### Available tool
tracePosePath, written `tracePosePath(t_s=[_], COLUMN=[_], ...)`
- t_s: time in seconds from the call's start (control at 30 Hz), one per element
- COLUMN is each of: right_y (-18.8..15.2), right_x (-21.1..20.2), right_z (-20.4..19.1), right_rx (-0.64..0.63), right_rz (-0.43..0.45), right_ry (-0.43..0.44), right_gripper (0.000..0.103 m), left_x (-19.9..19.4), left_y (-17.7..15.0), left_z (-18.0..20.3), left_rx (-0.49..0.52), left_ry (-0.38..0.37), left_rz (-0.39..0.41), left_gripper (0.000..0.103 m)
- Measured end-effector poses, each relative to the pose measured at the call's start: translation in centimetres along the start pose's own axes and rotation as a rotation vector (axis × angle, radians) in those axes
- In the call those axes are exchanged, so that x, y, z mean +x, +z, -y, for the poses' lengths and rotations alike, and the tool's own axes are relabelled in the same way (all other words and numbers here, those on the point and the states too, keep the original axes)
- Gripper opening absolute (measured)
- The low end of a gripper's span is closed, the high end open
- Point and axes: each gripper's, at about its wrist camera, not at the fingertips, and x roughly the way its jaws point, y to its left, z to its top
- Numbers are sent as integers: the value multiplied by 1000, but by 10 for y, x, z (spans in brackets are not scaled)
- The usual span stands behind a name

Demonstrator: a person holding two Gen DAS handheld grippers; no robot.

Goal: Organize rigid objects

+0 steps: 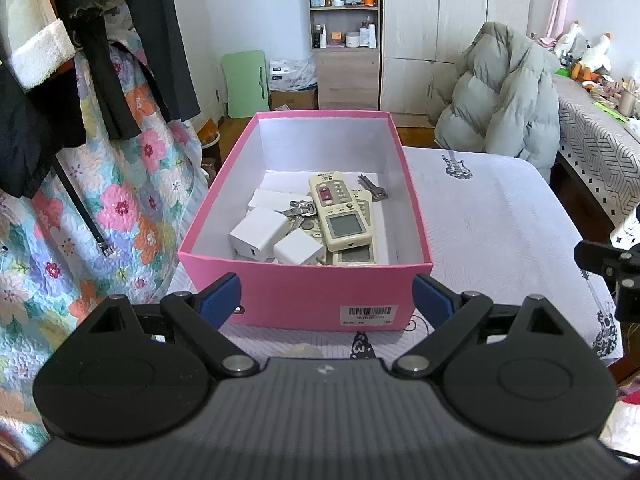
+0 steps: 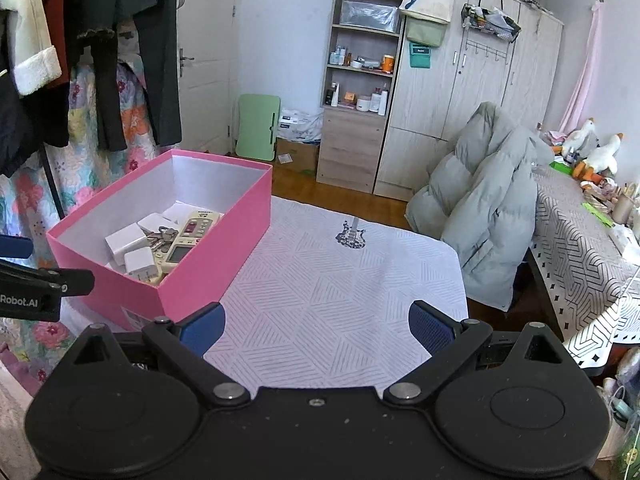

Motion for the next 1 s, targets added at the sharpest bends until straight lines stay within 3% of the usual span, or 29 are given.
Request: tracePosePath(t_s=[0.13,0.23,1.0], right_y=[-1,-2,-8], right_x=[-1,-1,-1], right_z=[2,4,9], right_rx=[6,17,44], right_rz=[-4,-9,-39], right_ry=[2,8,26], right_gripper=[100,100,100], left_x=[0,0,-5], left_y=[-1,-1,-7], left_z=[2,4,0], left_rx=[5,7,-10], left_ry=[-9,-11,-6], left_rz=[-2,12,30], left_gripper=[93,103,103])
